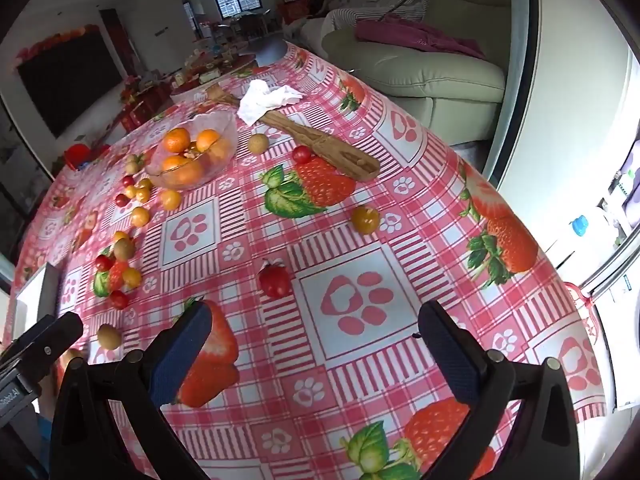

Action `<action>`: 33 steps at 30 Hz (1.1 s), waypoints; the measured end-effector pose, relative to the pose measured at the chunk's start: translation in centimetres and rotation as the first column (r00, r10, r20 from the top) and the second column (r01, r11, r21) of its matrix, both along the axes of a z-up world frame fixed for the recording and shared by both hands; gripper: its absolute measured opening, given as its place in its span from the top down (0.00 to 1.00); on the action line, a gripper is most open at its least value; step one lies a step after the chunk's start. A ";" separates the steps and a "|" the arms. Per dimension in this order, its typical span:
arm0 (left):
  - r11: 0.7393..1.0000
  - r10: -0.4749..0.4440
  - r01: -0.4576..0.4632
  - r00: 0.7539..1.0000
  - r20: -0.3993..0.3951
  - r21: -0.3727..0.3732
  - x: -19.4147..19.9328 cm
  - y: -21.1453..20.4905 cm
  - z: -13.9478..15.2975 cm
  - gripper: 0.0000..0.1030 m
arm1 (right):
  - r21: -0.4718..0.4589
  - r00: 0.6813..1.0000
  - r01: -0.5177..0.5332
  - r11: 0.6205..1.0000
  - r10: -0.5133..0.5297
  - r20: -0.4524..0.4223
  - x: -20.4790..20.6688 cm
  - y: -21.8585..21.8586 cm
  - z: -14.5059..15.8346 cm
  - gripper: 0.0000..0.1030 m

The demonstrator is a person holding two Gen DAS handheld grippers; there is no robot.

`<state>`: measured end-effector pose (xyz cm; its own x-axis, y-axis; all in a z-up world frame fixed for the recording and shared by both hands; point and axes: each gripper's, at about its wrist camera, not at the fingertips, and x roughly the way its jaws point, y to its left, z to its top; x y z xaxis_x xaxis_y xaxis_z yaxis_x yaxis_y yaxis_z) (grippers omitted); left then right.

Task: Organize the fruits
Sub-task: 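Move both tools toward the scattered fruits near the white tray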

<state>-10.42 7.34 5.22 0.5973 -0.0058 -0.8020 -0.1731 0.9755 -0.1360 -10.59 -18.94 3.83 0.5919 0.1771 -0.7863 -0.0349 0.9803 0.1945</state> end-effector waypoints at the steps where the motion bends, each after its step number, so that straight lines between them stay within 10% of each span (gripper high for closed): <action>1: 1.000 0.016 -0.015 1.000 -0.021 0.027 -0.8 0.1 -0.3 0.00 | 0.018 1.000 -0.024 1.000 0.024 -0.010 -0.7 0.3 0.0 0.00; 11: 0.995 0.055 -0.049 0.996 -0.073 0.087 -7.4 1.5 -2.1 0.00 | 0.027 0.988 -0.135 0.991 0.136 -0.074 -5.8 3.0 -0.7 0.00; 33: 0.992 0.113 -0.109 0.991 -0.073 0.060 -8.5 3.9 -1.5 0.00 | 0.032 0.979 -0.166 0.986 0.168 -0.118 -7.1 4.5 -1.3 0.00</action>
<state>-18.94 11.26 3.71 0.5292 0.1030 -0.8422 -0.2888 0.9552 -0.0647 -17.71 -14.45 2.56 0.4544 0.2837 -0.8444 -0.1728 0.9580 0.2289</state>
